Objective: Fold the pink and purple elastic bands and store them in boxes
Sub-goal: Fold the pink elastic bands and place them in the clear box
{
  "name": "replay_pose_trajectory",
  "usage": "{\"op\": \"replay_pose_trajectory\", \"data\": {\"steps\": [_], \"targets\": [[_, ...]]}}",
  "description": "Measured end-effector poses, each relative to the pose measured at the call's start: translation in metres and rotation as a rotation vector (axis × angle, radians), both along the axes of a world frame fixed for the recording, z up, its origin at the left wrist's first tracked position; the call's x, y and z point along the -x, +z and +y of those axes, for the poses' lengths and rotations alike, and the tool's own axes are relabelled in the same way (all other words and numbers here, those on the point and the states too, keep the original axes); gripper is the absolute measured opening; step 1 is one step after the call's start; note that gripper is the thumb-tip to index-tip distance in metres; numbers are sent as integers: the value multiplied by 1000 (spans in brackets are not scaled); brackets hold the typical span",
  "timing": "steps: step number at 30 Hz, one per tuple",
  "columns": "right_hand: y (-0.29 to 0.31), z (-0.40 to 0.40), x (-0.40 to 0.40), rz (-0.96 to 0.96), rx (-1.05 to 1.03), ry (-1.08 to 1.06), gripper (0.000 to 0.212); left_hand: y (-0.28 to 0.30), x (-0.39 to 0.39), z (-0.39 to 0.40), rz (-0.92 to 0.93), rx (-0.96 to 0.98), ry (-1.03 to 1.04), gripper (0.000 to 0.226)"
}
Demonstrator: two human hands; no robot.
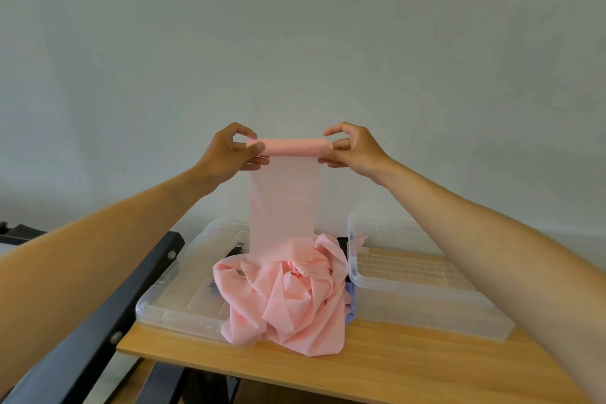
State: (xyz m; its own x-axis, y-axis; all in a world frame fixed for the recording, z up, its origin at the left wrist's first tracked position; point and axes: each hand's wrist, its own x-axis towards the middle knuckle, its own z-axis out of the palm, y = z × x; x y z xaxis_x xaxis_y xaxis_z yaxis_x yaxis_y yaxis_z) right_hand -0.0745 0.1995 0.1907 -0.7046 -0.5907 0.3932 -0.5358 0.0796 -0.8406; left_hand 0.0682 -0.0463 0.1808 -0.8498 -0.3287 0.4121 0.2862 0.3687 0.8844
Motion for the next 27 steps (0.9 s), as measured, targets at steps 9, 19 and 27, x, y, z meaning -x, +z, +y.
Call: {"op": "replay_pose_trajectory", "data": {"steps": [9,19,27], "targets": [[-4,1,-2,275,-177,-112,7,-4,1,-8,-17,245,57,24],[-5,-2,-14,-196,113,75,29,0,-6,-7,2,203,97,20],[-6,-6,-7,-197,176,-8,19,4,-10,2,-48,-149,-66,31]]}}
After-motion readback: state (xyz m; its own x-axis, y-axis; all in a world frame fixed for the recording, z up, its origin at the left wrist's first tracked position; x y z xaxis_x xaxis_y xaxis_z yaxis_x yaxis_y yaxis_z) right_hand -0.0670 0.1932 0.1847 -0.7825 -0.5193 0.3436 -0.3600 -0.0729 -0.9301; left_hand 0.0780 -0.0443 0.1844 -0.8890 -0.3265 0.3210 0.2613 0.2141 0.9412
